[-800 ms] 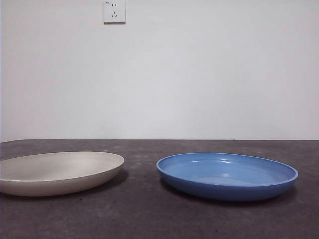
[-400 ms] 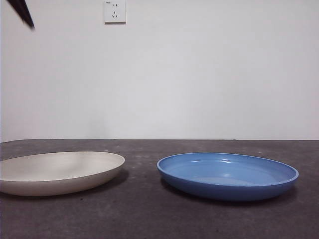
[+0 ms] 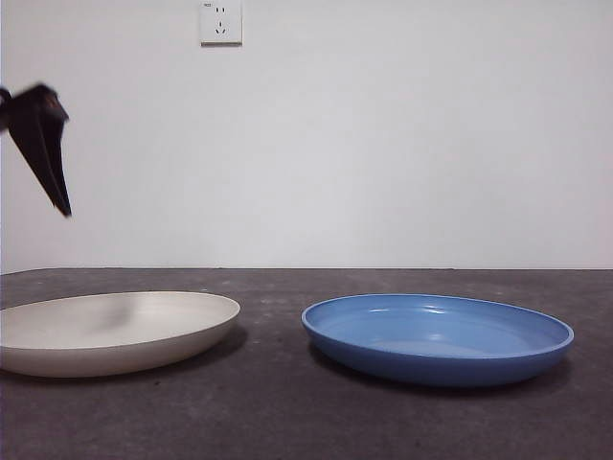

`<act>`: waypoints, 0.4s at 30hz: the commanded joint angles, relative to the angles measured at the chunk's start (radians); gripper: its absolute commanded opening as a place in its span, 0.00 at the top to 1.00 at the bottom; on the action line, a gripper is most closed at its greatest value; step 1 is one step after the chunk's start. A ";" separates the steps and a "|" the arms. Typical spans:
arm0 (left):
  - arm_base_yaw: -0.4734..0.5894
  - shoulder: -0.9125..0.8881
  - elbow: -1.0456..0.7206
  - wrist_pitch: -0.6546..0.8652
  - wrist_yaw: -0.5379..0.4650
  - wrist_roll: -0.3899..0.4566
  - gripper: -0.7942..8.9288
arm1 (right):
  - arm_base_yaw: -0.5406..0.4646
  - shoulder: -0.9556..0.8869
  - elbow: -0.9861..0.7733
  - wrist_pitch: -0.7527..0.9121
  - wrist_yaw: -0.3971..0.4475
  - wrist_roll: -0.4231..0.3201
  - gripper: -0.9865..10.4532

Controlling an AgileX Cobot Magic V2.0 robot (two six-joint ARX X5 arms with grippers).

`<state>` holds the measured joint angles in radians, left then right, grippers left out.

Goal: Pick up the white plate, put it on the blue plate, put it on desk

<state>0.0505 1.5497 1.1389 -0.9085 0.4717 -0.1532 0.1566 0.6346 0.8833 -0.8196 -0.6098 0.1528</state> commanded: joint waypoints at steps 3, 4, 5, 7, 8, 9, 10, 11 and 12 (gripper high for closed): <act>0.003 0.084 0.019 0.049 0.018 0.031 0.31 | 0.003 0.004 0.018 0.002 -0.005 -0.003 0.39; 0.004 0.098 0.019 0.058 0.018 0.031 0.31 | 0.003 0.004 0.018 0.002 -0.005 -0.003 0.39; 0.005 0.108 0.019 0.064 0.018 0.031 0.31 | 0.003 0.004 0.018 0.002 -0.005 -0.003 0.39; 0.005 0.131 0.019 0.081 0.018 0.033 0.31 | 0.003 0.004 0.018 0.001 -0.005 -0.003 0.39; 0.005 0.140 0.019 0.090 0.019 0.033 0.31 | 0.003 0.004 0.018 0.001 -0.004 -0.003 0.39; 0.005 0.152 0.019 0.098 0.020 0.033 0.31 | 0.003 0.004 0.018 0.001 -0.004 -0.003 0.39; 0.005 0.161 0.019 0.103 0.021 0.033 0.31 | 0.003 0.004 0.018 0.002 -0.004 -0.003 0.39; 0.005 0.171 0.019 0.109 0.025 0.033 0.31 | 0.003 0.004 0.018 0.001 -0.004 -0.003 0.39; 0.004 0.180 0.019 0.116 0.031 0.034 0.31 | 0.003 0.004 0.018 0.002 -0.004 -0.003 0.39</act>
<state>0.0521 1.7073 1.1389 -0.7998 0.4938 -0.1387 0.1566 0.6346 0.8833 -0.8234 -0.6098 0.1528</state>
